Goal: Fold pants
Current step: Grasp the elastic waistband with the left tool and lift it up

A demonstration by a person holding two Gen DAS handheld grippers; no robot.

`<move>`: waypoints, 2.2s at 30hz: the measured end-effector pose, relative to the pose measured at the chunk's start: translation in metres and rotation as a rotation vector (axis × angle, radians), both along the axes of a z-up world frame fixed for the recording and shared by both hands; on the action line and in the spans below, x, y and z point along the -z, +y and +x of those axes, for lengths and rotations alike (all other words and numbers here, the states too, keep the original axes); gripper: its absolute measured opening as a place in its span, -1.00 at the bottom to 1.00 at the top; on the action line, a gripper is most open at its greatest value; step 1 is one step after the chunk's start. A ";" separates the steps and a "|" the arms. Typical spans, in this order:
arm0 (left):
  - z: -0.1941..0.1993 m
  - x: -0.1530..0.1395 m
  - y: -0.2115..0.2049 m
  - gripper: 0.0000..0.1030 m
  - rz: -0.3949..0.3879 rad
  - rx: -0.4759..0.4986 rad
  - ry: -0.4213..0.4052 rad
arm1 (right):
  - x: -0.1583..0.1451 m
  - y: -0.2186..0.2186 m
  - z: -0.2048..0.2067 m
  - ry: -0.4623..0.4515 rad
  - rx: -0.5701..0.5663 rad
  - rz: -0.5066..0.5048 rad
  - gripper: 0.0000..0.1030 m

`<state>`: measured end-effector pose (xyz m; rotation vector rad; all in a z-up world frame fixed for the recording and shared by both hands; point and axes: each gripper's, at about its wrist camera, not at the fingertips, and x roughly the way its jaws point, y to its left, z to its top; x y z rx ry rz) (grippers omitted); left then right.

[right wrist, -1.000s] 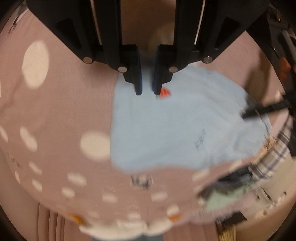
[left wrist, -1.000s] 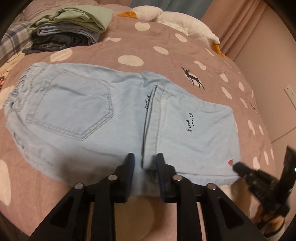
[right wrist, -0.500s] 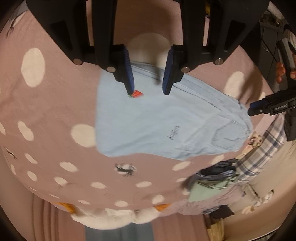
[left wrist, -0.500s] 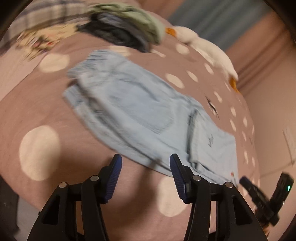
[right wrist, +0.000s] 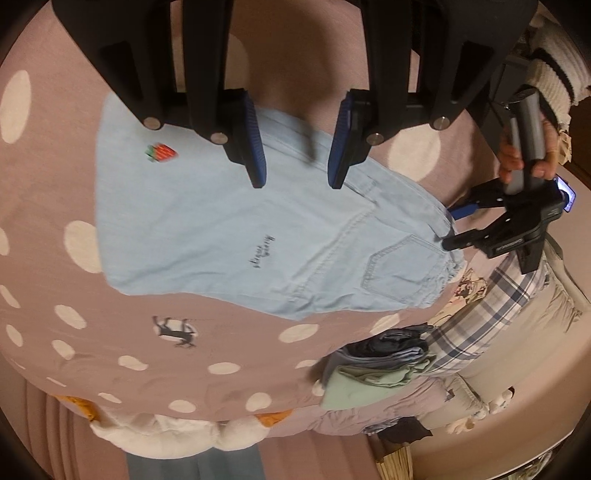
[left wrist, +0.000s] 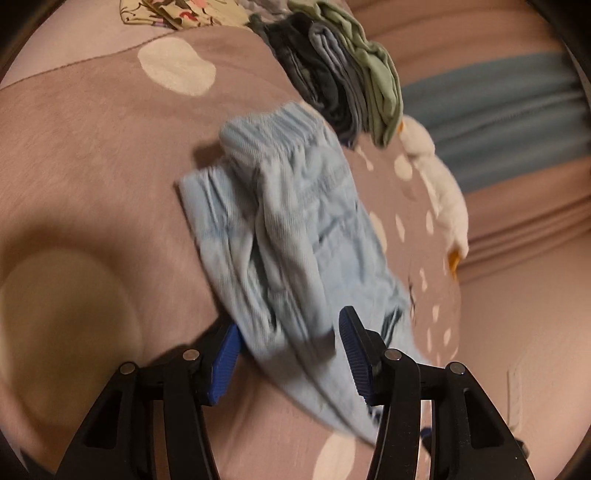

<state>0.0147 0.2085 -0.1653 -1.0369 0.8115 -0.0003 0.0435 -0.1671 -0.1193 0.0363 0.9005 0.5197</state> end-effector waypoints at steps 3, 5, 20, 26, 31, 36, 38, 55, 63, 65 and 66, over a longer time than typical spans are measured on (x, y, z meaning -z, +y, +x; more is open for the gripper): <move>0.012 0.000 0.004 0.01 0.007 -0.008 -0.005 | 0.000 0.014 0.009 0.006 -0.021 0.005 -0.30; 0.022 -0.001 0.008 0.01 0.018 -0.002 -0.003 | 0.001 0.025 0.017 0.016 -0.040 0.008 -0.30; 0.034 -0.003 0.017 -0.34 0.174 0.100 0.029 | 0.019 0.121 0.115 0.066 -0.038 -0.058 -0.84; 0.040 -0.005 0.014 -0.35 0.205 0.115 0.036 | 0.044 0.142 0.134 0.131 -0.055 -0.157 -0.90; 0.043 -0.008 0.013 -0.35 0.222 0.130 0.037 | 0.028 0.142 0.106 0.165 -0.089 -0.161 -0.83; 0.047 -0.014 0.007 -0.38 0.265 0.146 0.043 | 0.035 0.147 0.047 0.204 -0.170 -0.188 -0.82; 0.047 -0.020 0.001 -0.40 0.305 0.154 0.043 | 0.035 0.149 0.035 0.173 -0.176 -0.212 -0.82; 0.038 -0.109 -0.078 -0.48 0.650 0.244 -0.103 | 0.010 0.051 0.019 0.194 0.009 0.158 -0.29; 0.041 -0.124 -0.126 -0.49 0.737 0.333 -0.160 | 0.021 -0.001 0.021 0.265 0.144 0.414 -0.01; 0.042 -0.126 -0.140 -0.49 0.773 0.351 -0.170 | 0.025 -0.012 0.020 0.286 0.171 0.485 0.00; 0.043 -0.127 -0.148 -0.49 0.790 0.367 -0.174 | 0.026 -0.015 0.019 0.290 0.182 0.501 0.01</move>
